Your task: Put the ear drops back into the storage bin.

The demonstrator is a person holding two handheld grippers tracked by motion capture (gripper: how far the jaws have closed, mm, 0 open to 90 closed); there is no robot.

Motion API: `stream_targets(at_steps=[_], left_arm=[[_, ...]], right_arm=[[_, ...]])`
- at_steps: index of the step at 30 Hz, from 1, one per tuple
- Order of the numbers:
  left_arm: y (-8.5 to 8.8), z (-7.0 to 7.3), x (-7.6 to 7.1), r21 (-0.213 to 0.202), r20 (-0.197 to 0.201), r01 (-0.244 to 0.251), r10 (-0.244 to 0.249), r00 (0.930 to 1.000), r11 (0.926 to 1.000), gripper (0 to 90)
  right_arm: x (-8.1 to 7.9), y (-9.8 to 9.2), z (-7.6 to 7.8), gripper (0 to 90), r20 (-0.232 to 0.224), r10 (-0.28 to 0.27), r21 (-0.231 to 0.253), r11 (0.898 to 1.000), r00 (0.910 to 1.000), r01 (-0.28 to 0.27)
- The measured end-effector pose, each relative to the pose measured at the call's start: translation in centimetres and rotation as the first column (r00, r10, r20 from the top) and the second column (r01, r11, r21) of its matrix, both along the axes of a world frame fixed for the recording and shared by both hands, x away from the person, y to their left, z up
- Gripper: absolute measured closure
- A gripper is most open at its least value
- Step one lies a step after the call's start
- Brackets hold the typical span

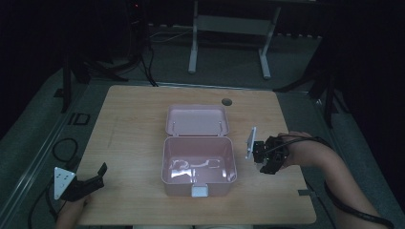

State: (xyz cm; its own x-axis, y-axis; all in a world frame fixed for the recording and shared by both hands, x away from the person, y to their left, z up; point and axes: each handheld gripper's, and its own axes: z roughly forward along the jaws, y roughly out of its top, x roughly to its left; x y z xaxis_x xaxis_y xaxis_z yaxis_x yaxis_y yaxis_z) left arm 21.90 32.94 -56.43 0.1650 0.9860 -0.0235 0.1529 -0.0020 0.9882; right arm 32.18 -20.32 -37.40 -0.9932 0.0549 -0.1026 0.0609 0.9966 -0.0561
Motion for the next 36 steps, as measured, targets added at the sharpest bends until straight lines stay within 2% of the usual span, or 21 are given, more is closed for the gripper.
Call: stream_targets(at_steps=[6,12,22,31,36], left_arm=[[0.0,0.0,0.0,-0.001,0.000,0.001,-0.001,1.0000,1.0000,0.4],[0.0,0.0,0.0,-0.001,-0.001,0.002,-0.002,1.0000,1.0000,0.4],[0.0,0.0,0.0,-0.003,0.000,0.003,-0.003,1.0000,1.0000,0.4],[0.0,0.0,0.0,-0.002,0.001,0.005,-0.005,1.0000,1.0000,0.4],[0.0,0.0,0.0,-0.002,0.001,0.005,-0.005,1.0000,1.0000,0.4]], right_arm=[[0.0,1.4,0.9,59.5,-0.001,0.013,0.006,1.000,0.9999,-0.013],[0.3,2.8,1.3,59.5,0.000,0.032,-0.010,0.999,0.9995,-0.032],[0.5,5.3,2.1,59.5,0.000,0.067,0.020,0.998,0.9977,-0.067],[0.6,7.8,1.4,59.5,-0.012,0.111,0.016,0.994,0.9937,-0.111],[0.6,9.0,0.4,59.5,-0.029,0.118,0.021,0.993,0.9926,-0.117]])
